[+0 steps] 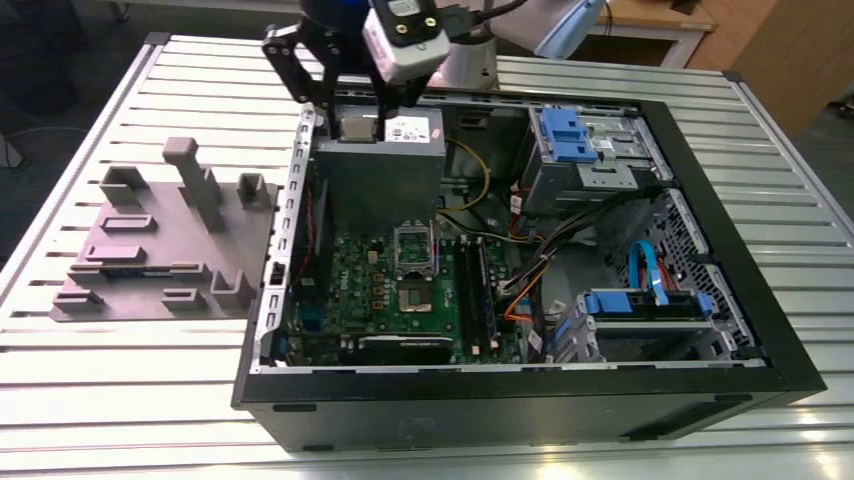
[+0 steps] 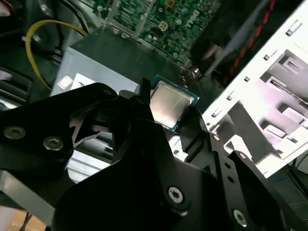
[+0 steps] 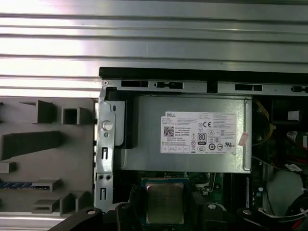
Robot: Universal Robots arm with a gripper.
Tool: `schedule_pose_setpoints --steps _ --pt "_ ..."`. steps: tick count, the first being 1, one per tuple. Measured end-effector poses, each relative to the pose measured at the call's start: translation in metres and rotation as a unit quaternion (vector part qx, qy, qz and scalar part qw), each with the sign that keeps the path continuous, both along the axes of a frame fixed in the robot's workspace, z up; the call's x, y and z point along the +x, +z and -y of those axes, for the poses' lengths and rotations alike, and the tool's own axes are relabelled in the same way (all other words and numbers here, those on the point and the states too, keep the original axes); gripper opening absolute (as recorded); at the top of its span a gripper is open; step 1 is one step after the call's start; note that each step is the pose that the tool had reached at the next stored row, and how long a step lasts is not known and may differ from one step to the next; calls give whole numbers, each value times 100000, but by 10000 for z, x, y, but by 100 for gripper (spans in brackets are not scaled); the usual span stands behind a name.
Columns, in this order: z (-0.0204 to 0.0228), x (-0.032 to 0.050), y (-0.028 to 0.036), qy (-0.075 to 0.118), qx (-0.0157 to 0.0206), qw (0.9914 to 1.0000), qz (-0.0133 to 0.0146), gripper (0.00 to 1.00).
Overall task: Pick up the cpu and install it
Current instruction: 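Pick up the cpu and move it towards the insertion slot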
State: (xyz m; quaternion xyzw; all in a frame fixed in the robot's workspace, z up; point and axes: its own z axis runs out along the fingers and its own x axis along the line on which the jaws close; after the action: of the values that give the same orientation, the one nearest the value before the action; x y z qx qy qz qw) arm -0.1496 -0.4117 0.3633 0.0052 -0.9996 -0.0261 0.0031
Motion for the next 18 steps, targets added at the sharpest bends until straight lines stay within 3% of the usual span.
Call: schedule_pose_setpoints --steps 13,15,18 --pt "0 590 -2 1 5 100000 -5 47" --pt "5 635 -2 2 -2 100000 -13 47" --pt "57 644 -4 -16 -17 100000 -11 47"
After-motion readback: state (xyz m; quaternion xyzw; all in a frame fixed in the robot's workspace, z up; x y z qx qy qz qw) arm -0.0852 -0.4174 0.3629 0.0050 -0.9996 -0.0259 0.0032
